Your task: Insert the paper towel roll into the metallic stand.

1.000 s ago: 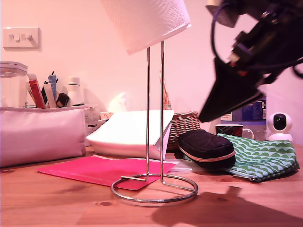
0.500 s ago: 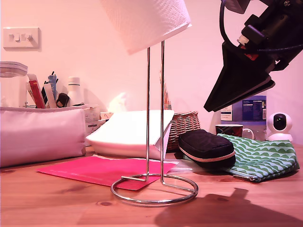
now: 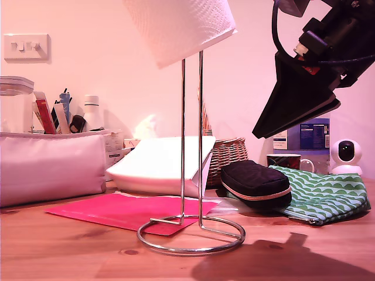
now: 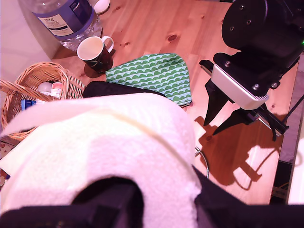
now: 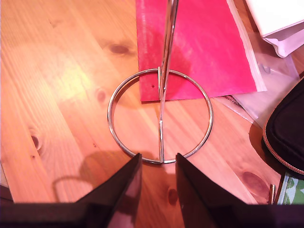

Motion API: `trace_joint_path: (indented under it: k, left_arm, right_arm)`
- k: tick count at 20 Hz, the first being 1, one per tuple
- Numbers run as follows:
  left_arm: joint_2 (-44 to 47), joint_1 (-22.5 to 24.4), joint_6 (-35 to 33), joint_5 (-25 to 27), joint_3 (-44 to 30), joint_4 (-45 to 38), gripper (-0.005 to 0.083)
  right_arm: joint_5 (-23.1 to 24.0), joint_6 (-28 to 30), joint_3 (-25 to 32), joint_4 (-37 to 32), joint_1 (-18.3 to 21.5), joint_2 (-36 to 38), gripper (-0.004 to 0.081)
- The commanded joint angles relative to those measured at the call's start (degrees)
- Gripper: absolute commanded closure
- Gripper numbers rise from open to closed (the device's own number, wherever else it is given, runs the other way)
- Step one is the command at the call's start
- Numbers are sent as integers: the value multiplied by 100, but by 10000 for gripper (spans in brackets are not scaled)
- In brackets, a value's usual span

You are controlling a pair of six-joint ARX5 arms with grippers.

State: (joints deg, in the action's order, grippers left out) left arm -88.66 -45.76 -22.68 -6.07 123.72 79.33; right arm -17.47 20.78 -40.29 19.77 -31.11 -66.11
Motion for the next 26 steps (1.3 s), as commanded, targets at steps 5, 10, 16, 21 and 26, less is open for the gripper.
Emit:
trace_joint_path:
  k: [5, 10, 16, 21, 26]
  left_arm:
    - [-81, -13, 20, -142, -77, -90, 498]
    - [-81, -13, 22, -162, -77, -90, 529]
    - [-96, -13, 17, -251, -77, -92, 608]
    - [-98, -13, 17, -269, -77, -92, 608]
    - [-101, -11, 22, -267, -77, -94, 608]
  right_arm:
    - [-17, -111, -68, -15, 0, 35, 572]
    - [-629, -240, -70, -232, -11, 107, 570]
    - [-662, -328, -70, -509, -11, 289, 533]
    - [-872, -901, -72, -1419, -17, 382, 462]
    - [-1397, -1856, -74, -1915, -24, 393, 431]
